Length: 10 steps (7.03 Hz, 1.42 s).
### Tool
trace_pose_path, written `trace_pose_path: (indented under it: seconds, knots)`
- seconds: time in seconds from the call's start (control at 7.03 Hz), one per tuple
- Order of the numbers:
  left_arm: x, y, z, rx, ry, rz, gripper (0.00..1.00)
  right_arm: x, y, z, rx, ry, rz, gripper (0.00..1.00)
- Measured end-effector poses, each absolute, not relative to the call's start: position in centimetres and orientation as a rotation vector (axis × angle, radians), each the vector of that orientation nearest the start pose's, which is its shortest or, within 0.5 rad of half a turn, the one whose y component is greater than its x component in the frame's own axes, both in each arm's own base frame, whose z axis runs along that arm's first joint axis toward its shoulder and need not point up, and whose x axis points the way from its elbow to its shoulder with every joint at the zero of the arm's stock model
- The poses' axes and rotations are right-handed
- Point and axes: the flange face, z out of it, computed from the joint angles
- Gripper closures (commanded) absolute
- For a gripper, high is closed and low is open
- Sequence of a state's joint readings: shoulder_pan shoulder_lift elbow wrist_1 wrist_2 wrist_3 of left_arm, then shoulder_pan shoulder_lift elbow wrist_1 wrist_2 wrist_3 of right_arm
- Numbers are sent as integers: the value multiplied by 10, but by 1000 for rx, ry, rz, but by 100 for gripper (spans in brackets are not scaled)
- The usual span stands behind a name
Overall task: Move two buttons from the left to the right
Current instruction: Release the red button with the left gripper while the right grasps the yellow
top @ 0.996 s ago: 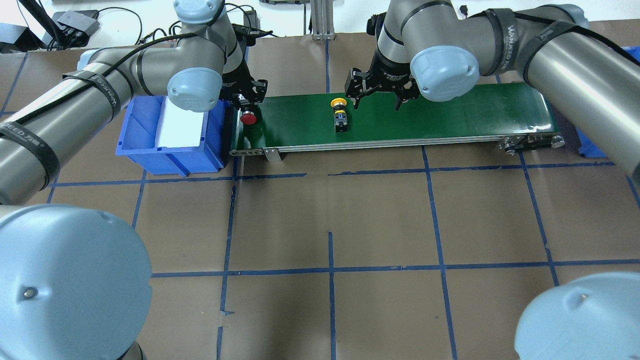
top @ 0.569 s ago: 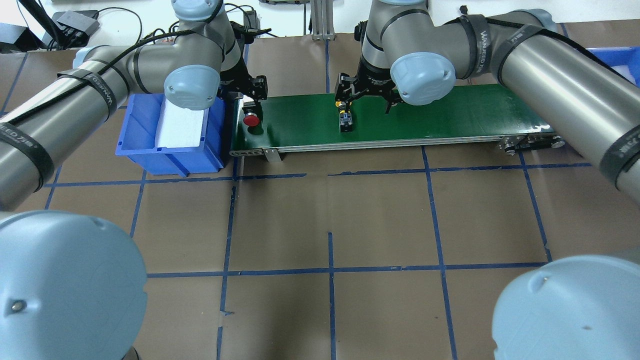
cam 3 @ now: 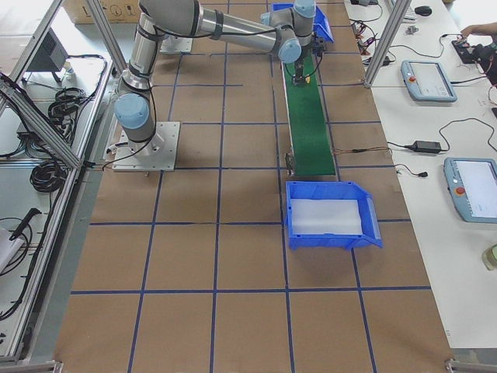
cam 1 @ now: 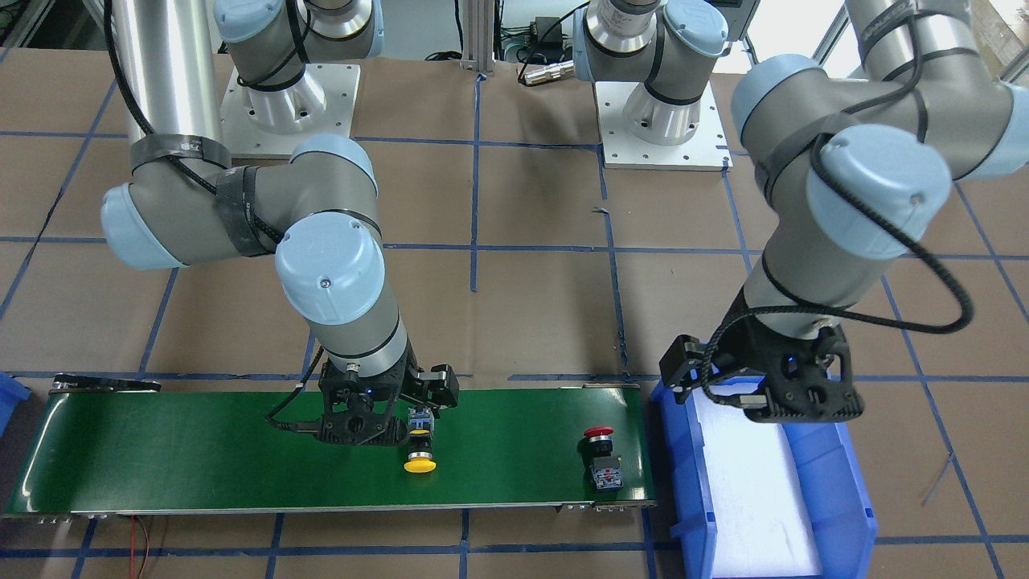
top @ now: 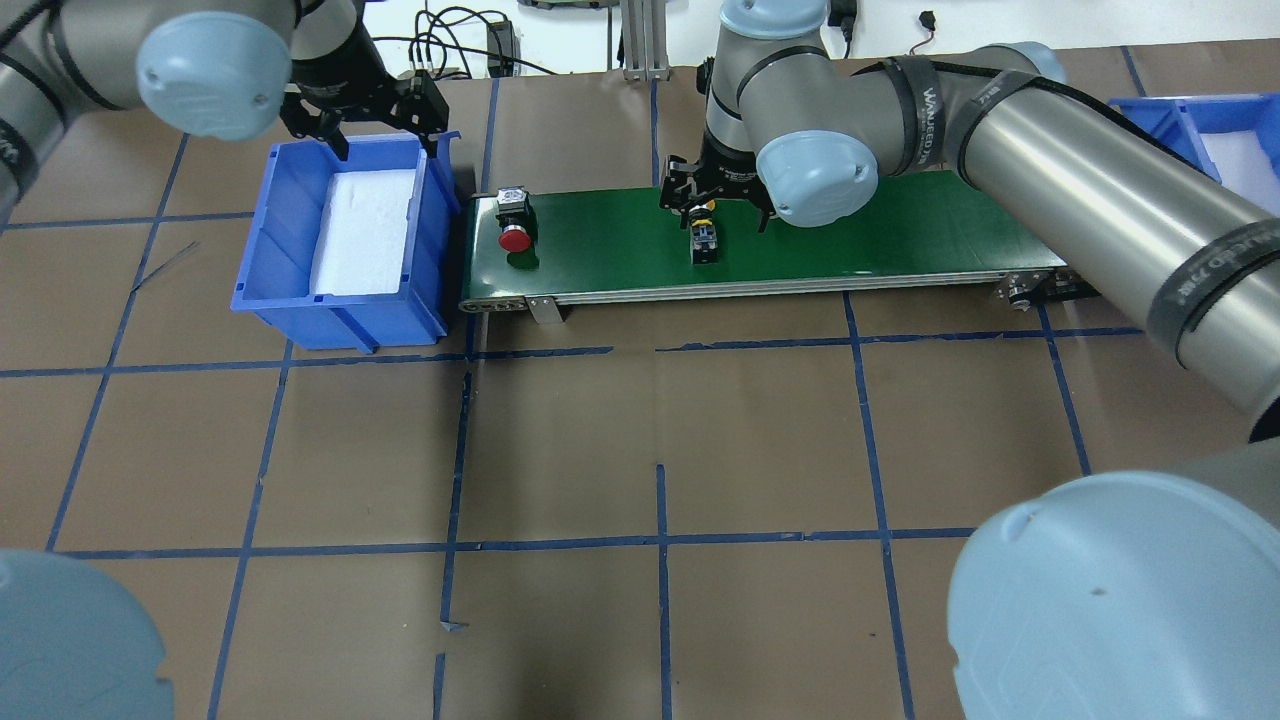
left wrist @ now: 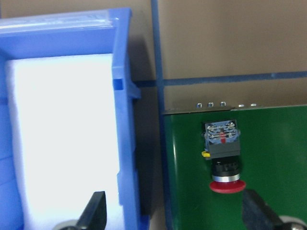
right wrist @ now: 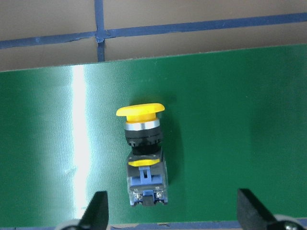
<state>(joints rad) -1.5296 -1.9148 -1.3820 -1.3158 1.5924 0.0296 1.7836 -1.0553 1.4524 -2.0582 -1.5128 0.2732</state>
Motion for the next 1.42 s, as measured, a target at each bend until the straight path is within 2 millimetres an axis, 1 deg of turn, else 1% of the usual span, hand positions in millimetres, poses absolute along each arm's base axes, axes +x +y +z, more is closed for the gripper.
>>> trace_pose_path:
  seconds: [0.14,0.28,0.43,0.57,0.71,0.85,1.0,1.14,1.28,1.42]
  knots:
    - [-87,-634,423,-63,3112,-88,0,280,-637,284,90,3061,-110,7]
    - [-73,-625,426,-102,3112,8,0,280,-638,280,91,3061,-113,7]
    - [-65,-613,430,-145,3110,108,0,281,-640,276,92,3061,-112,17]
    - [-58,-604,434,-194,3106,177,0,281,-642,271,93,3061,-112,40]
    - [-55,-600,435,-220,3101,206,0,281,-643,266,92,3061,-113,67]
    - [-53,-599,436,-227,3098,215,0,279,-645,264,84,3061,-111,85]
    - [-51,-598,438,-229,3097,212,0,277,-646,263,76,3062,-110,92]
    - [-50,-598,439,-232,3097,210,0,274,-647,264,73,3062,-111,92]
    - [-50,-598,437,-232,3097,212,0,266,-650,266,62,3062,-110,92]
    - [-49,-598,435,-234,3097,219,0,246,-656,271,38,3065,-94,92]
